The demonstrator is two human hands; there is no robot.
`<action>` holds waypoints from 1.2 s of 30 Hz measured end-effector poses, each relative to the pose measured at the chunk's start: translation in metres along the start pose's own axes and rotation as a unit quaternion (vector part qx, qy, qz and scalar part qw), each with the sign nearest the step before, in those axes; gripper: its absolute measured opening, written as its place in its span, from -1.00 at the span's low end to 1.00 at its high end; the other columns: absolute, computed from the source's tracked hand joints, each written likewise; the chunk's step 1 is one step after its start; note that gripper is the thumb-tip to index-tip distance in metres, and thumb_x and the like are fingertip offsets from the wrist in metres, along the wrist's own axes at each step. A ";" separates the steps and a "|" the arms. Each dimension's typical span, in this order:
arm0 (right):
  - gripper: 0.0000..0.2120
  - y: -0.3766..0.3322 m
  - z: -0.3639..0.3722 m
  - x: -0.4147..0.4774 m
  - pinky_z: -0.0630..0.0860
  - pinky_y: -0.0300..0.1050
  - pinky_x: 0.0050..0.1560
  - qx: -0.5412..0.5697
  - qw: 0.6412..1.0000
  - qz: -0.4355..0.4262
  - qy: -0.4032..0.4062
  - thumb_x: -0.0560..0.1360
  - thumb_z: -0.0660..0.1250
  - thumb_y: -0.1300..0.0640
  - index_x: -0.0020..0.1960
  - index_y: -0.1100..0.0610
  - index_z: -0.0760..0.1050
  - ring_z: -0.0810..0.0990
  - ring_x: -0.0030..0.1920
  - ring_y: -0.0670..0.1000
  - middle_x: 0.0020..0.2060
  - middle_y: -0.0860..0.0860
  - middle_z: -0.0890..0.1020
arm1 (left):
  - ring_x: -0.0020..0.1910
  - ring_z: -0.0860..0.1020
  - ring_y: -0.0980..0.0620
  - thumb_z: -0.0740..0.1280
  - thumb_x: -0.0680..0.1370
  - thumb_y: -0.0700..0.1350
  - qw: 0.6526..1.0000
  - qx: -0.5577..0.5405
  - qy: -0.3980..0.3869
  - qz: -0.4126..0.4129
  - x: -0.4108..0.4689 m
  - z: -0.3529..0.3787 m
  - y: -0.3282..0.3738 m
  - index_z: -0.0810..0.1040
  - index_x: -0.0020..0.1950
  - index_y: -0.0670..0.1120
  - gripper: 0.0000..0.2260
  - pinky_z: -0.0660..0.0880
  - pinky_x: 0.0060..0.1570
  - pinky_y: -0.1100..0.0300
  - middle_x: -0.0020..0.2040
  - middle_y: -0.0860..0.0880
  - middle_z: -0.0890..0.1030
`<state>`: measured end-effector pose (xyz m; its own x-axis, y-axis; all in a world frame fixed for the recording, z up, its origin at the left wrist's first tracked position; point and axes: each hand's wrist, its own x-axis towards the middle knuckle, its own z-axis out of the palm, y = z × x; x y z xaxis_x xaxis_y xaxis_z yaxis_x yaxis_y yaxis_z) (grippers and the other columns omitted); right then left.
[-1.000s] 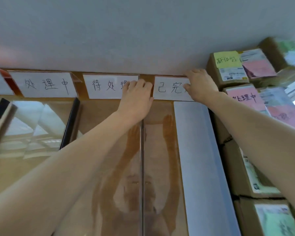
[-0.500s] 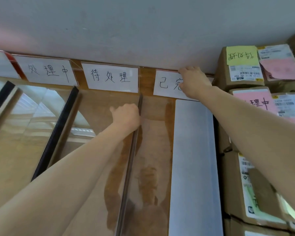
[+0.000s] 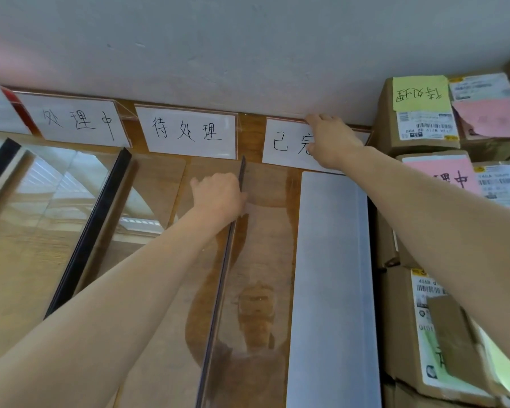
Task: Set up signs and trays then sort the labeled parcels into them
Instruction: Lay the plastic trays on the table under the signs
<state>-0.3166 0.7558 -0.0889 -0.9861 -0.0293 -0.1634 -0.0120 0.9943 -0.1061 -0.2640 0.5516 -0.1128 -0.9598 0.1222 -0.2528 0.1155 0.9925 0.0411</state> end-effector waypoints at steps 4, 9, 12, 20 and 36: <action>-0.47 -0.008 -0.016 -0.005 0.26 0.10 0.37 0.010 1.000 -0.017 0.018 0.55 0.24 0.19 0.47 0.21 0.16 0.24 0.40 0.21 0.41 0.19 0.30 | 0.22 0.45 -0.19 0.19 0.57 0.05 0.995 0.028 0.093 0.032 -0.004 -0.020 -0.002 0.40 0.27 -0.19 -0.61 0.26 0.28 -0.12 0.20 -0.18 0.50; -0.50 -0.045 -0.054 -0.022 0.13 0.03 0.41 0.017 0.991 -0.081 0.101 0.56 0.22 0.18 0.46 0.20 0.20 0.17 0.44 0.16 0.43 0.14 0.29 | 0.28 0.41 -0.19 0.18 0.59 0.02 0.980 0.007 0.194 0.045 -0.013 -0.057 -0.017 0.36 0.34 -0.16 -0.61 0.23 0.35 -0.12 0.27 -0.17 0.46; -0.52 -0.076 -0.082 -0.037 0.07 -0.01 0.42 0.007 0.980 -0.114 0.160 0.56 0.21 0.20 0.45 0.20 0.22 0.16 0.45 0.14 0.43 0.13 0.29 | 0.28 0.41 -0.20 0.21 0.58 0.01 0.966 -0.009 0.254 0.047 -0.025 -0.084 -0.038 0.36 0.35 -0.17 -0.60 0.20 0.37 -0.12 0.29 -0.18 0.45; -0.51 -0.196 -0.130 -0.076 0.08 0.03 0.43 -0.044 0.939 -0.199 0.277 0.52 0.28 0.14 0.40 0.23 0.28 0.19 0.45 0.17 0.40 0.14 0.32 | 0.19 0.44 -0.25 0.29 0.53 -0.06 0.914 -0.056 0.397 0.062 -0.076 -0.146 -0.117 0.42 0.28 -0.22 -0.62 0.14 0.37 -0.13 0.22 -0.21 0.47; -0.53 -0.455 -0.156 -0.158 0.39 0.11 0.20 -0.030 0.894 -0.203 0.399 0.42 0.42 0.17 0.26 0.33 0.44 0.48 0.19 0.26 0.15 0.23 0.55 | 0.14 0.47 -0.27 0.28 0.47 -0.09 0.854 -0.033 0.499 0.141 -0.192 -0.225 -0.376 0.48 0.19 -0.25 -0.64 0.32 0.25 -0.11 0.15 -0.25 0.52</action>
<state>-0.1813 0.3243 0.1383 -0.7020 -0.3307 0.6308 -0.3812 0.9226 0.0594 -0.1806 0.1528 0.1376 -0.6397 0.2547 0.7252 0.3957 0.9180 0.0266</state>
